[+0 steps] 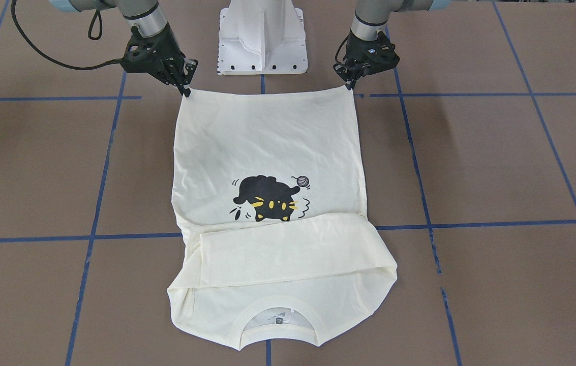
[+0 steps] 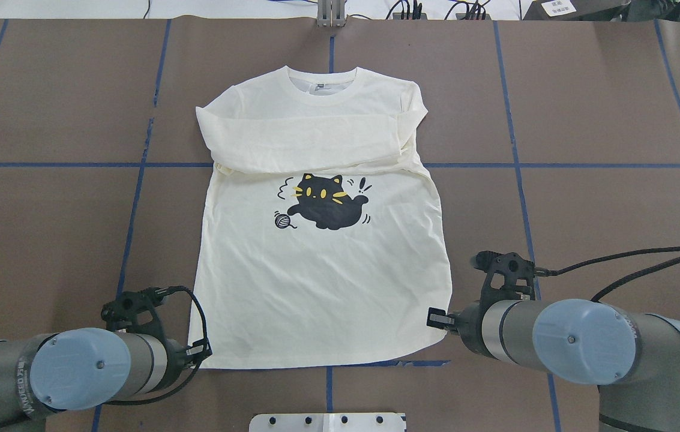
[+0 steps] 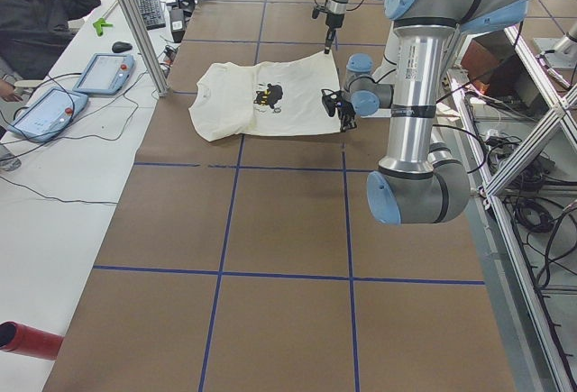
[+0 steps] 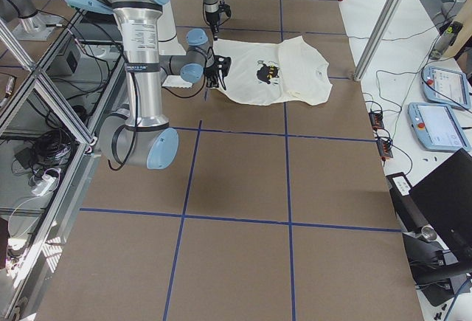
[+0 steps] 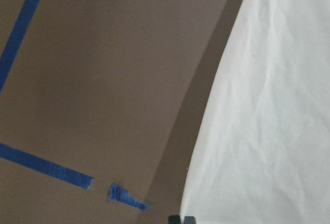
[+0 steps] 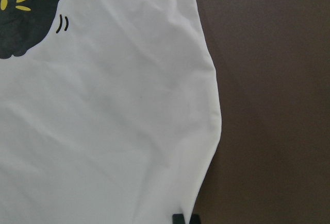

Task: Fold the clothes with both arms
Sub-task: 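Lift the hem with both grippers and fold it toward the collar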

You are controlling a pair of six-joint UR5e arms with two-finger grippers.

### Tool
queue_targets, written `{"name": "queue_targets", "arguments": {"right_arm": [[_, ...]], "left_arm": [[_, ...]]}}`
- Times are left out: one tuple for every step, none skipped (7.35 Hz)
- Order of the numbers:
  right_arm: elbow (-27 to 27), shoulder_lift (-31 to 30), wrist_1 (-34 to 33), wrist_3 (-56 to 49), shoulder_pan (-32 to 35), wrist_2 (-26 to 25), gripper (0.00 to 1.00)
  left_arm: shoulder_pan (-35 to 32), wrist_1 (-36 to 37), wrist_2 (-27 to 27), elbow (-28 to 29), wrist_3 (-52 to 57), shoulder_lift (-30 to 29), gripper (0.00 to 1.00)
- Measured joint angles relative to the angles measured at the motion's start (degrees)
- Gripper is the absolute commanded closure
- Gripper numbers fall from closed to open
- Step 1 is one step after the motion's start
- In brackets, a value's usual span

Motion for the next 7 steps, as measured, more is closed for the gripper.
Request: {"name": "queue_targets", "arguments": {"right_arm": [[2.09, -1.61, -0.28, 0.06, 0.00, 1.13, 1.00], [4.37, -3.93, -0.39, 0.08, -0.11, 3.54, 1.00], [6.41, -6.01, -0.41, 0.09, -0.37, 6.54, 1.00], [8.56, -7.99, -0.38, 0.10, -0.85, 10.18, 1.00], [10.63, -9.94, -0.36, 0.10, -1.82, 13.47, 1.00], [11.97, -11.26, -0.36, 0.14, -3.02, 15.28, 1.00], [12.46, -11.52, -0.32, 0.15, -3.42, 16.04, 1.00]], "left_arm": [[0.01, 2.59, -0.86, -3.48, 2.36, 0.73, 1.00], [0.45, 5.03, -2.26, -7.14, 3.73, 1.12, 1.00], [1.78, 6.38, -3.35, -9.99, 4.25, 1.15, 1.00], [3.59, 6.94, -4.47, -12.22, 4.43, 1.05, 1.00], [5.30, 7.18, -5.68, -14.33, 4.48, 0.95, 1.00], [6.49, 7.40, -6.37, -16.07, 4.50, 0.91, 1.00], [6.80, 7.75, -6.75, -17.02, 4.55, 0.87, 1.00]]}}
